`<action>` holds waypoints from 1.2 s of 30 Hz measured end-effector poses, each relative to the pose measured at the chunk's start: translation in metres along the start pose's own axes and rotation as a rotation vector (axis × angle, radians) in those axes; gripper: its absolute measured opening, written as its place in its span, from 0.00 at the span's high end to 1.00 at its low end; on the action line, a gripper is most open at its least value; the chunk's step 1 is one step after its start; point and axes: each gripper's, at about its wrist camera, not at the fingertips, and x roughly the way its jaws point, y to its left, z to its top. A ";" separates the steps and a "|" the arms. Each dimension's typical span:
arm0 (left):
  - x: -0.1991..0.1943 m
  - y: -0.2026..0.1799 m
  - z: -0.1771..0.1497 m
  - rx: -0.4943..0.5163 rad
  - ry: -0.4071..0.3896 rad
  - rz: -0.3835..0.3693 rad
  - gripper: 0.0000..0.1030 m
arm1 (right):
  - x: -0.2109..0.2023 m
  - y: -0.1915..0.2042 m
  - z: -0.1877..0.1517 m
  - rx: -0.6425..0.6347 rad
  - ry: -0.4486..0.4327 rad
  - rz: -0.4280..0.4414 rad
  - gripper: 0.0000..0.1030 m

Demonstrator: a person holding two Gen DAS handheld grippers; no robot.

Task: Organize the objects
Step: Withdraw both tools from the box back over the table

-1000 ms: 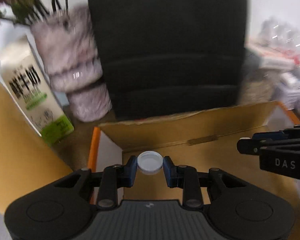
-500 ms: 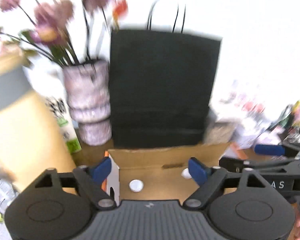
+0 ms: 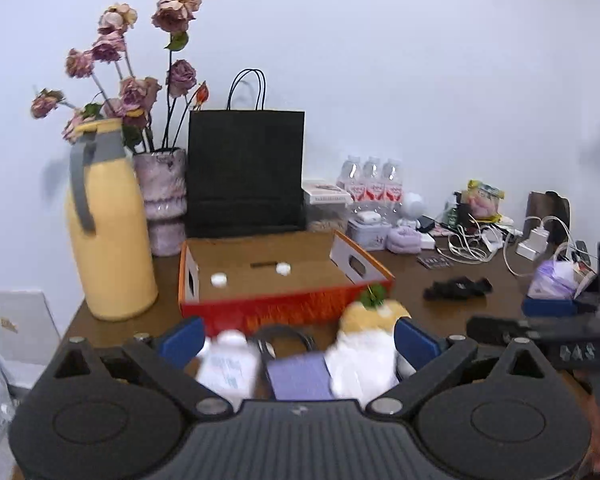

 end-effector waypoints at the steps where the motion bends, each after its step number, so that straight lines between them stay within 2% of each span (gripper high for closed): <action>1: -0.007 -0.004 -0.013 -0.006 0.002 0.009 0.02 | -0.013 0.000 -0.019 0.020 -0.011 -0.005 0.00; 5: -0.025 -0.009 -0.048 -0.057 0.031 -0.002 0.02 | -0.046 -0.008 -0.074 0.067 -0.015 -0.054 0.00; 8: -0.030 -0.008 -0.055 -0.073 0.064 0.020 0.02 | -0.053 -0.006 -0.092 0.036 0.001 -0.070 0.00; 11: -0.035 -0.011 -0.051 -0.046 0.051 0.065 0.01 | -0.058 -0.004 -0.096 0.010 -0.020 -0.061 0.00; 17: -0.029 -0.024 -0.050 0.008 0.050 0.101 0.01 | -0.059 -0.012 -0.105 0.023 -0.026 -0.049 0.00; 22: -0.017 -0.030 -0.052 0.010 0.080 0.105 0.01 | -0.055 -0.021 -0.108 0.033 -0.017 -0.049 0.00; 36: -0.006 -0.036 -0.055 0.038 0.091 0.107 0.01 | -0.049 -0.029 -0.112 0.049 -0.011 -0.049 0.00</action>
